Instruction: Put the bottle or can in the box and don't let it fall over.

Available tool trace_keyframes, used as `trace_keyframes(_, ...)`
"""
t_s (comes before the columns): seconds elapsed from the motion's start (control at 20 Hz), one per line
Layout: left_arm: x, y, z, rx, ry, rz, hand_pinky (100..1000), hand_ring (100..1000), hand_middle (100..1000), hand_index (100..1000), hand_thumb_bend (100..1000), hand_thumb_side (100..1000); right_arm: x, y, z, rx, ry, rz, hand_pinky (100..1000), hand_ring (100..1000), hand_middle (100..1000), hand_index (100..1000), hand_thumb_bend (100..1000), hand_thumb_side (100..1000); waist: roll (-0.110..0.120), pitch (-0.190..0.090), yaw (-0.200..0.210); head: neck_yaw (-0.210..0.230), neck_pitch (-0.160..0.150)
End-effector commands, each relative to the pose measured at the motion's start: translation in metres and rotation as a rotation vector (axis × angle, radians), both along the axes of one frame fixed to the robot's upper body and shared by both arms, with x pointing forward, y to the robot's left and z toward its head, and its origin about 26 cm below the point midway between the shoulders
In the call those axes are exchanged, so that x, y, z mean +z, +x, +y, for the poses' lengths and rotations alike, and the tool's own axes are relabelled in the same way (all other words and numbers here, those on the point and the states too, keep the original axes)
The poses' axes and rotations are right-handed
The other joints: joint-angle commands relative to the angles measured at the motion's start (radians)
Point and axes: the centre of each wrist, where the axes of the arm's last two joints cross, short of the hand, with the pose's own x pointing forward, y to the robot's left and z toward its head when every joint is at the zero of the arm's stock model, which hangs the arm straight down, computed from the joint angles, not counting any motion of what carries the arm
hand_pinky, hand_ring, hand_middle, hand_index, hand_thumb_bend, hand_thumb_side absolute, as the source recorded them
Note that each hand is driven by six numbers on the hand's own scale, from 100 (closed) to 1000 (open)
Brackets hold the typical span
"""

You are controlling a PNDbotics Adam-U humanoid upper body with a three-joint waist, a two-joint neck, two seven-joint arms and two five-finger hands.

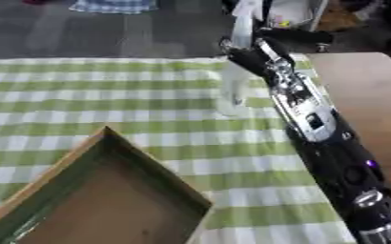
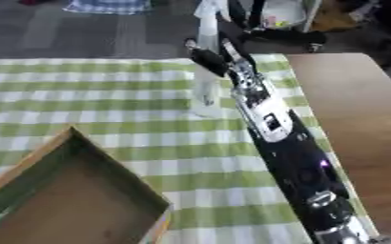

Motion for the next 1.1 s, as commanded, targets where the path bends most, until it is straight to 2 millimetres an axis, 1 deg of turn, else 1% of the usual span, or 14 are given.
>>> trace_keyframes(0.05,0.0064,-0.0005,0.0025,0.001,0.021,-0.018,1000,654,821,799,179,864,0.0133,-0.0018,-0.0029,-0.016,-0.008,-0.038,961,1000,1000,989,100,583,0.005,-0.016,0.000,-0.004,-0.013)
trace_keyframes(0.4,0.0068,-0.0005,0.0025,0.002,0.021,-0.019,1000,654,821,799,179,863,0.0130,-0.0007,-0.0029,-0.017,-0.008,-0.036,961,1000,1000,989,100,581,0.005,-0.017,0.000,-0.004,-0.014)
trace_keyframes(0.5,0.0069,-0.0005,0.0025,0.002,0.021,-0.020,1000,654,821,799,179,863,0.0133,-0.0006,-0.0026,-0.015,-0.009,-0.038,962,1000,1000,1000,100,624,0.005,-0.017,0.000,-0.004,-0.013)
trace_keyframes(0.6,0.0068,-0.0005,0.0024,0.001,0.021,-0.019,1000,654,821,799,178,863,0.0140,-0.0004,-0.0021,-0.013,-0.009,-0.041,963,1000,1000,1000,100,638,0.005,-0.017,-0.001,-0.004,-0.012)
trace_keyframes(1.1,0.0056,-0.0007,0.0023,0.000,0.022,-0.015,1000,655,822,799,178,864,0.0195,0.0033,0.0012,-0.017,-0.006,-0.049,965,1000,1000,1000,100,653,0.008,-0.017,-0.002,-0.007,-0.014)
